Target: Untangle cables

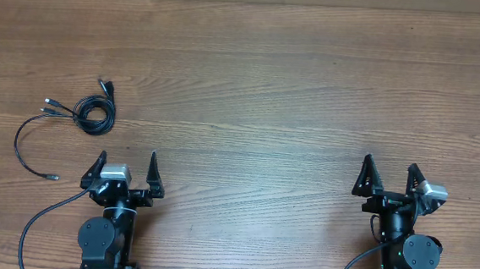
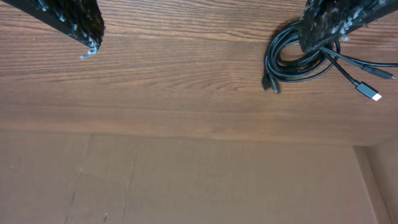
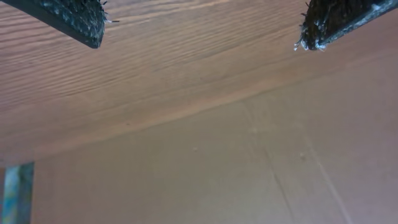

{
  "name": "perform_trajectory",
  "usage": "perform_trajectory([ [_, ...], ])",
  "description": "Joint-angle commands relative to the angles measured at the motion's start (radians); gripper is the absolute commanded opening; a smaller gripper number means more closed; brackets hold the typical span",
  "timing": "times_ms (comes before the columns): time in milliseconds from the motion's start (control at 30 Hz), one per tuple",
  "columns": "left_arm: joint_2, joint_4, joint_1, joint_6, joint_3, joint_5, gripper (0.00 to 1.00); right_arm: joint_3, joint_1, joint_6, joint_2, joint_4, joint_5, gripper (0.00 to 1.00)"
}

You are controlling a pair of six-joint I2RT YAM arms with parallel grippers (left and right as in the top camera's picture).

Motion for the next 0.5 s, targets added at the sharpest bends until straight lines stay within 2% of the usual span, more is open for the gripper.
perform_trajectory([
  [0,-0.011,-0.002,-0.005,0.022,-0.003,-0.008,1.00,-0.010,-0.004,-0.008,-0.008,0.032,0.086,1.00],
  [100,-0.011,-0.001,-0.005,0.022,-0.003,-0.010,0.99,-0.010,-0.004,-0.007,-0.008,0.072,0.192,1.00],
  [200,-0.011,-0.002,-0.005,0.022,-0.003,-0.009,0.99,-0.010,-0.004,0.000,-0.008,0.061,0.188,1.00],
  [467,-0.011,-0.002,-0.005,-0.035,-0.003,-0.006,0.99,-0.010,-0.004,0.000,-0.008,0.017,-0.054,1.00],
])
